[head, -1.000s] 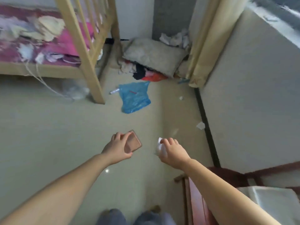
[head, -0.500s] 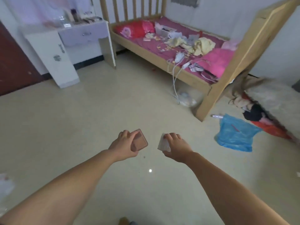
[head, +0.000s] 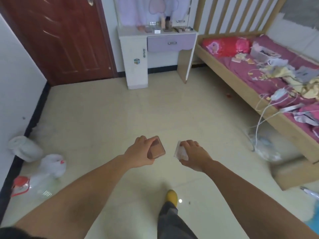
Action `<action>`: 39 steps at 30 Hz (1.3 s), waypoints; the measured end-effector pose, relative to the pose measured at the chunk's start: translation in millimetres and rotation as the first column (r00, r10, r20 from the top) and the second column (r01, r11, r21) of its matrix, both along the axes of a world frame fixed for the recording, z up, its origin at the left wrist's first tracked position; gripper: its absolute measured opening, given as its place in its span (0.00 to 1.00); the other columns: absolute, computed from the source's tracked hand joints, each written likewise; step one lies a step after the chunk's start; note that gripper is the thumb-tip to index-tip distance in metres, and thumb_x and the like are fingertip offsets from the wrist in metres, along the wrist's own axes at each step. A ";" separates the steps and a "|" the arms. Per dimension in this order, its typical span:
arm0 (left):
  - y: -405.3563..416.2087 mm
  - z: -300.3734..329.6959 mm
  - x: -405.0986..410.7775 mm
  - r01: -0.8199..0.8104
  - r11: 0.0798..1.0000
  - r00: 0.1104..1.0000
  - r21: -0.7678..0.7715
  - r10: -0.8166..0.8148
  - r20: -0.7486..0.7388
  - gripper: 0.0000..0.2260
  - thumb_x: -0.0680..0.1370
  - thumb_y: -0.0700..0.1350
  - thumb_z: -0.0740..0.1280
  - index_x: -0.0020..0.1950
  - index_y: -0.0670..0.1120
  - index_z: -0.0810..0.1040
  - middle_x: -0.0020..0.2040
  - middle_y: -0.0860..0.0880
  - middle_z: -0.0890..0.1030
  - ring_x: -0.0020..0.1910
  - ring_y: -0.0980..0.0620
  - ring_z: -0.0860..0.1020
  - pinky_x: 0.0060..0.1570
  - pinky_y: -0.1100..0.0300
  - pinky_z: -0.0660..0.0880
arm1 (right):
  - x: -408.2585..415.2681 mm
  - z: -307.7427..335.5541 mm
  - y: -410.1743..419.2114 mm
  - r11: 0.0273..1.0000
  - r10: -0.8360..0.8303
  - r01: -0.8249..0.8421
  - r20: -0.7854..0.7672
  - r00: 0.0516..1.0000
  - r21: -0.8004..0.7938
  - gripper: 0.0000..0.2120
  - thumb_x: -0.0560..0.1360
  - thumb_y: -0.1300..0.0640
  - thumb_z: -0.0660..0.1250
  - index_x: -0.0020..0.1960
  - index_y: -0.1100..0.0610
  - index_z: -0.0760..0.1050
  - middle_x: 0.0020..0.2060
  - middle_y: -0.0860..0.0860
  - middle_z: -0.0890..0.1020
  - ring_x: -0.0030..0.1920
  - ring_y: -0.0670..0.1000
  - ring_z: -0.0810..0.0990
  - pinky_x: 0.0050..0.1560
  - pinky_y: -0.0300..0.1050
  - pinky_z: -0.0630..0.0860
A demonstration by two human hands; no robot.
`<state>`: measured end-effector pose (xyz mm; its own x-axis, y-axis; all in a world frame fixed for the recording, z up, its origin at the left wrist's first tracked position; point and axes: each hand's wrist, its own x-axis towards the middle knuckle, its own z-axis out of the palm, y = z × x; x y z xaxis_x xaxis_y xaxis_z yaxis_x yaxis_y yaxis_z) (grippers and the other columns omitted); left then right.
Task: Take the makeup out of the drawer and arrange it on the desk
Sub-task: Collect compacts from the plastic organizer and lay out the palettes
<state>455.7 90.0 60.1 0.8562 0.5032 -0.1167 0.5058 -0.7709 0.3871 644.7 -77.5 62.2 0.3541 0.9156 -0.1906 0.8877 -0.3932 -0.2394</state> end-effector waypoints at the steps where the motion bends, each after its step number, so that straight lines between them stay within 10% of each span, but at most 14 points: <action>1: 16.0 -1.2 13.8 -0.019 1.000 1.000 0.002 0.019 0.009 0.36 0.66 0.54 0.68 0.71 0.60 0.55 0.57 0.49 0.66 0.60 0.48 0.66 0.49 0.56 0.72 | 14.6 -1.6 18.9 1.000 0.020 -0.020 0.001 1.000 0.011 0.30 0.72 0.46 0.67 0.69 0.54 0.61 0.66 0.52 0.67 0.64 0.56 0.67 0.59 0.49 0.72; 39: 801.9 17.0 491.1 -0.309 0.950 0.948 -0.046 0.312 0.065 0.37 0.69 0.54 0.70 0.74 0.56 0.56 0.61 0.47 0.65 0.59 0.47 0.70 0.54 0.58 0.72 | 537.1 25.3 856.7 0.964 0.255 -0.256 0.020 0.967 0.069 0.26 0.72 0.48 0.65 0.67 0.53 0.63 0.64 0.52 0.69 0.62 0.55 0.67 0.57 0.48 0.72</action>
